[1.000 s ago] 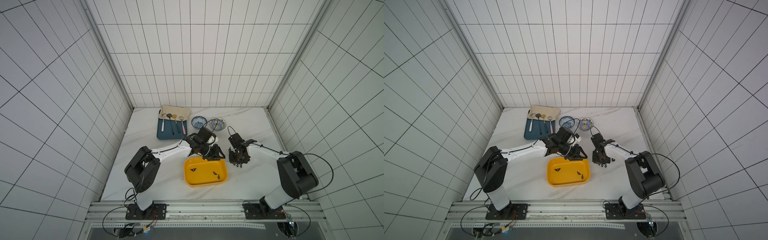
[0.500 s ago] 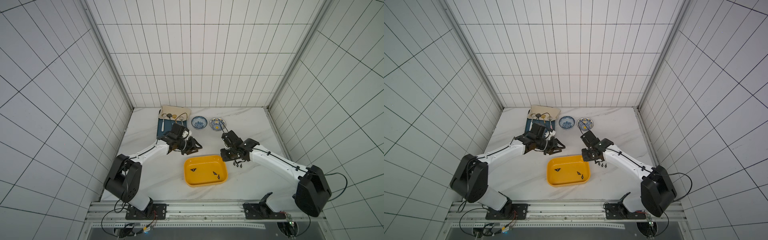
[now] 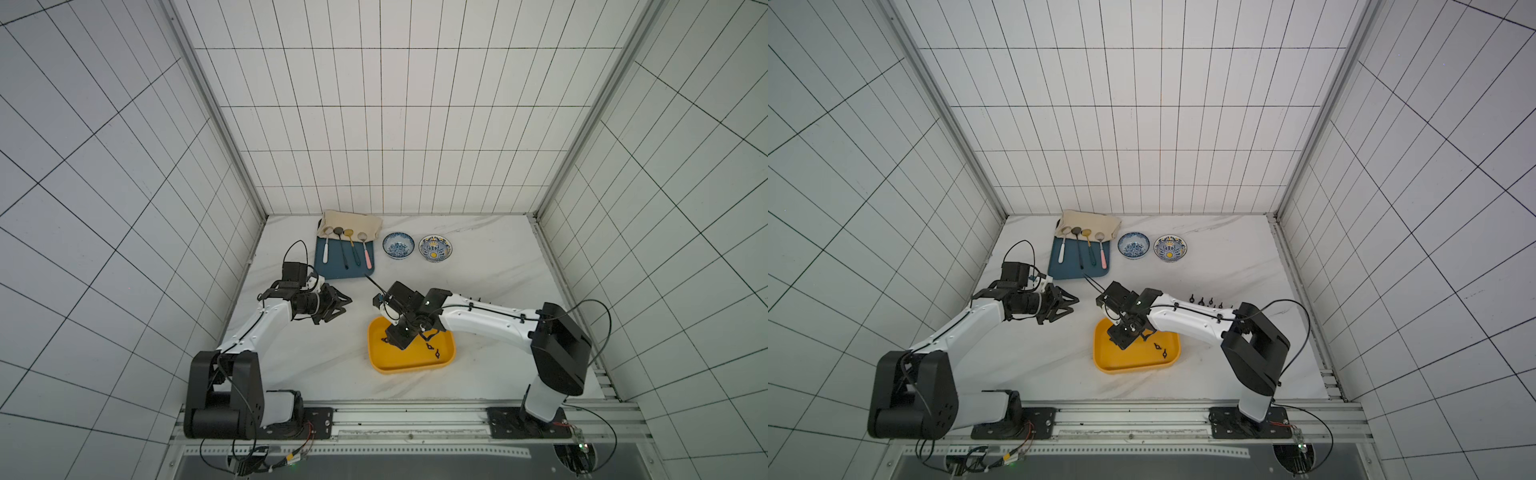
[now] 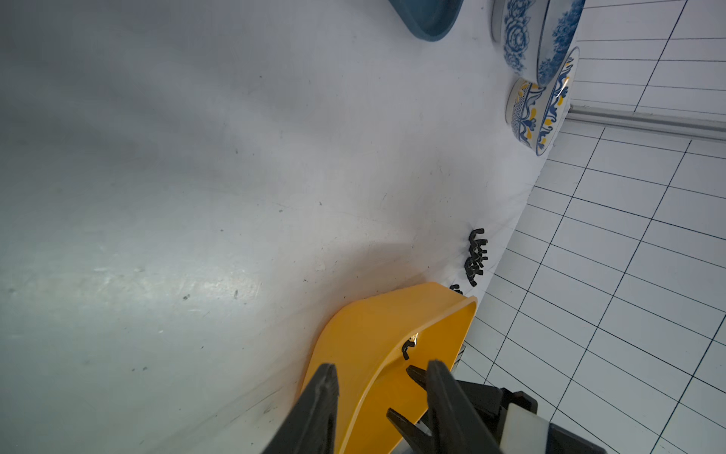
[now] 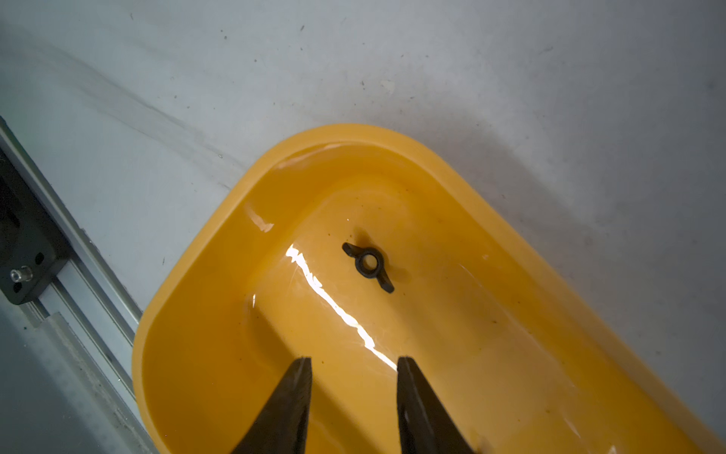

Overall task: Take out the wing nut from the storage box
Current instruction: Pick up the wing nut from the storage box.

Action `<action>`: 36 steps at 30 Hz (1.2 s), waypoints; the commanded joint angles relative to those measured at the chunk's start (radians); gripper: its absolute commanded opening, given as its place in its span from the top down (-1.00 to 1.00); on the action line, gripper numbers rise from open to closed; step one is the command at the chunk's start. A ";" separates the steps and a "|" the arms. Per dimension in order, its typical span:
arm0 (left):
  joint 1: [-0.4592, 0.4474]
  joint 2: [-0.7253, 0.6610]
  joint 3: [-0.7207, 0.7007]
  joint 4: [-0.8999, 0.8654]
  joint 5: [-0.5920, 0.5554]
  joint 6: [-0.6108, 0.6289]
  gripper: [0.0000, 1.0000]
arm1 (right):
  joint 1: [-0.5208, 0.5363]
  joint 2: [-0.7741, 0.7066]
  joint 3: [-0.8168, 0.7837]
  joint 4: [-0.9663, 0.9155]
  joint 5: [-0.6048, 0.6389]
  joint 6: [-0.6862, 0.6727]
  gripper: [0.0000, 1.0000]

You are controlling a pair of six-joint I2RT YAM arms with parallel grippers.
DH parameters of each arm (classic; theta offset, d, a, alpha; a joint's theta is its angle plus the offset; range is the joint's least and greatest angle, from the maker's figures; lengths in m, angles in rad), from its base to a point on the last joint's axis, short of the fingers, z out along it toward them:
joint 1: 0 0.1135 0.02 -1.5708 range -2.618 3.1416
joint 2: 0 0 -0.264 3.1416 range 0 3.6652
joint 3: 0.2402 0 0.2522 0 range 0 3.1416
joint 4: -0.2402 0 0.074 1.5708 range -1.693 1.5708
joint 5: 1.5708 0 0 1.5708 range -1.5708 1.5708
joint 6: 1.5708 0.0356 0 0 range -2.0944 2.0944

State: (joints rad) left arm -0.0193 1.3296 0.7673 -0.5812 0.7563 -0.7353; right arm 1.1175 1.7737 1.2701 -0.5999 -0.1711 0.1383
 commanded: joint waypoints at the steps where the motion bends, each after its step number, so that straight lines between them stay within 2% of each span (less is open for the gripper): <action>1: 0.002 -0.020 -0.004 -0.006 0.019 0.036 0.19 | 0.006 0.041 0.074 0.014 0.000 -0.054 0.17; 3: 0.002 -0.021 -0.007 -0.006 0.020 0.039 0.19 | 0.005 0.065 0.081 0.017 0.025 -0.055 0.17; 11: 0.002 -0.024 -0.019 -0.009 0.026 0.053 0.19 | -0.010 0.131 0.072 0.023 0.004 -0.087 0.17; 36: 0.001 -0.009 -0.022 -0.003 0.026 0.070 0.20 | -0.031 0.151 0.027 0.032 -0.088 -0.092 0.20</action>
State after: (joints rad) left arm -0.0185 1.3224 0.7547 -0.5922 0.7784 -0.6872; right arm 1.0866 1.9263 1.3205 -0.5575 -0.2436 0.0383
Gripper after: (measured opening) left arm 0.401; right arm 0.404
